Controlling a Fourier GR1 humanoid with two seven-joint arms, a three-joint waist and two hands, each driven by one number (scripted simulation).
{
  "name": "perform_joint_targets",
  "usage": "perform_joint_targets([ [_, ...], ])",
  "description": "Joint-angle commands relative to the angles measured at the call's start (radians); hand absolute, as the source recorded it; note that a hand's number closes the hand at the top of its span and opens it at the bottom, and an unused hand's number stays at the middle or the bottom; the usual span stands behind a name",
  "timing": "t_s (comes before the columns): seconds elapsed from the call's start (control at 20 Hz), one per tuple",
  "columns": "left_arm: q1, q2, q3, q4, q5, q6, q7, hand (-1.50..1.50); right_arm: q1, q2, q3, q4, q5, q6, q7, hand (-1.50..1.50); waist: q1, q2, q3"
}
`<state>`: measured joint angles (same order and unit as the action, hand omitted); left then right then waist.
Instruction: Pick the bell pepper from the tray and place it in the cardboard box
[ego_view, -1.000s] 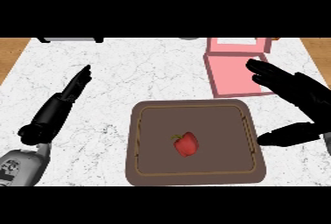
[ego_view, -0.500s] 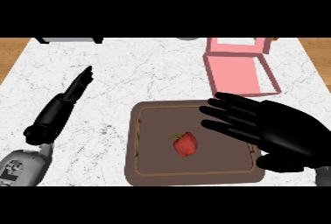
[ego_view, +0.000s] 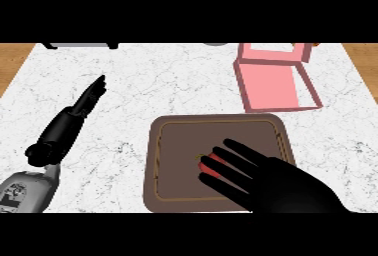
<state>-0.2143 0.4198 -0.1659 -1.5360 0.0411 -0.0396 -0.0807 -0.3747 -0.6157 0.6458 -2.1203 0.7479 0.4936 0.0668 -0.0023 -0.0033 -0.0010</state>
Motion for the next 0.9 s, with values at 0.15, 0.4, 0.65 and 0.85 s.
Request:
perform_joint_targets([
  [0.15,-0.022,0.003,0.074,0.040,0.004,-0.061,-0.010,0.00,0.046,0.166,0.111,-0.024,0.132,0.120,0.167,-1.50,0.002,0.003,0.001],
  [0.4,0.032,-0.049,0.050,-0.001,-0.051,-0.054,-0.029,0.00,0.065,0.206,0.151,0.064,0.274,0.069,0.125,-1.50,0.005,0.003,0.001],
  [0.65,-0.038,-0.069,0.077,0.021,-0.065,-0.079,0.032,0.00,0.058,0.248,0.100,0.136,0.330,0.034,0.077,-1.50,0.003,0.004,0.001],
  [0.85,-0.006,-0.112,0.068,0.024,-0.113,-0.066,0.002,0.00,0.046,0.284,0.069,0.196,0.375,0.034,0.032,-1.50,0.004,0.004,0.001],
])
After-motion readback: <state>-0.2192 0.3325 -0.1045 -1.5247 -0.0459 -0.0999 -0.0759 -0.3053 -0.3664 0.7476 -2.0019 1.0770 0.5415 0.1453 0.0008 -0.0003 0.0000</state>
